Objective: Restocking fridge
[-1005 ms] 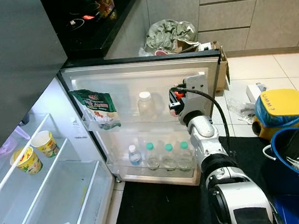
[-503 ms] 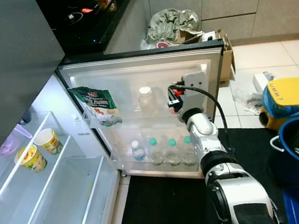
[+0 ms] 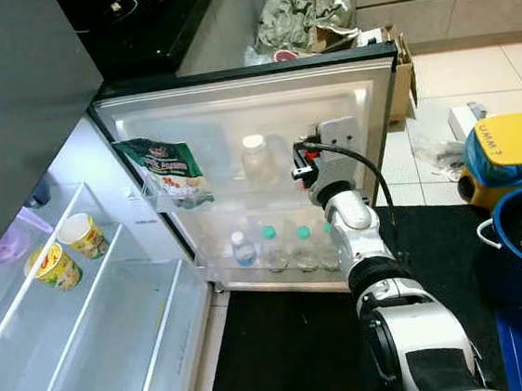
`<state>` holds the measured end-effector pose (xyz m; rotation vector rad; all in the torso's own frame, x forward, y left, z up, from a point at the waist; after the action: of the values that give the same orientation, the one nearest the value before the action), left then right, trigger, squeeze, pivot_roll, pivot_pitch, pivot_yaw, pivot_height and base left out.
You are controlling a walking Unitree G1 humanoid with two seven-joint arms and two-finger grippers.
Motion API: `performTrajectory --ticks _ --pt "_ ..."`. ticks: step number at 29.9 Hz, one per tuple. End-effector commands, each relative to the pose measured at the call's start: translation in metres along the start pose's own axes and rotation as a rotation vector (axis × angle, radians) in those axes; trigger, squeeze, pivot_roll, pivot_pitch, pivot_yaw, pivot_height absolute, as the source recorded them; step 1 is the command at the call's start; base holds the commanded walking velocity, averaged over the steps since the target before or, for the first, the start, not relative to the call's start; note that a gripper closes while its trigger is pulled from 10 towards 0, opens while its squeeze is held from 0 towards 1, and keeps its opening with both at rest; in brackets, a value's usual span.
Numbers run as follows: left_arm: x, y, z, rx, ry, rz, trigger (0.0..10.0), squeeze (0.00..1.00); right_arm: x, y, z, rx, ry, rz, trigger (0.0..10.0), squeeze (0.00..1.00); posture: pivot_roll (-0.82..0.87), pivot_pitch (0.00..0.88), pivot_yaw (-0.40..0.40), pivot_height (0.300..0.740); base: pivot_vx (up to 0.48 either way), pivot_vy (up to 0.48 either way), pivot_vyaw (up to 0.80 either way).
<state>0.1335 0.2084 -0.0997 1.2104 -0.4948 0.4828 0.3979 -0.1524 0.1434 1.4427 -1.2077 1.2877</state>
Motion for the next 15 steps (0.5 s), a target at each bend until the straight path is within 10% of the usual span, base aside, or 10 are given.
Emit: performTrajectory --ticks 1,13,14,15 --pt "-0.005 0.007 -0.01 0.025 -0.006 -0.016 10.0 0.0 -0.024 0.005 -0.004 0.005 -0.009 -0.108 10.0 0.0 0.04 0.16 0.16 0.74 0.0 0.0 0.0" --pt "-0.005 0.006 -0.008 0.021 -0.008 -0.017 10.0 0.0 -0.021 0.004 0.002 -0.019 0.083 -0.14 10.0 0.0 0.02 0.147 0.141 0.74 0.0 0.0 0.0" --pt "-0.005 0.005 -0.006 0.019 -0.005 -0.016 10.0 0.0 -0.015 0.003 0.005 -0.021 0.065 -0.111 10.0 0.75 0.01 0.139 0.137 0.74 0.0 0.0 0.0" --pt "-0.005 0.005 -0.006 0.019 -0.005 -0.016 10.0 0.0 -0.015 0.003 0.005 -0.021 0.065 -0.111 10.0 0.75 0.01 0.139 0.137 0.74 0.0 0.0 0.0"
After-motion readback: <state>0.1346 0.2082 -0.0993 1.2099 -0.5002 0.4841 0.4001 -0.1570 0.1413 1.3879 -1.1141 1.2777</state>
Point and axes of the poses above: a point about 5 cm out from each wrist's last joint towards the gripper, its own y axis pointing back from the gripper into the wrist, its own x axis along the axis of the wrist's last joint, z = x × y, the point moved 1 cm from there along -y, pointing out of the wrist towards the gripper, and after that the axes turned 7 degrees about -y, right-handed, at the moved point
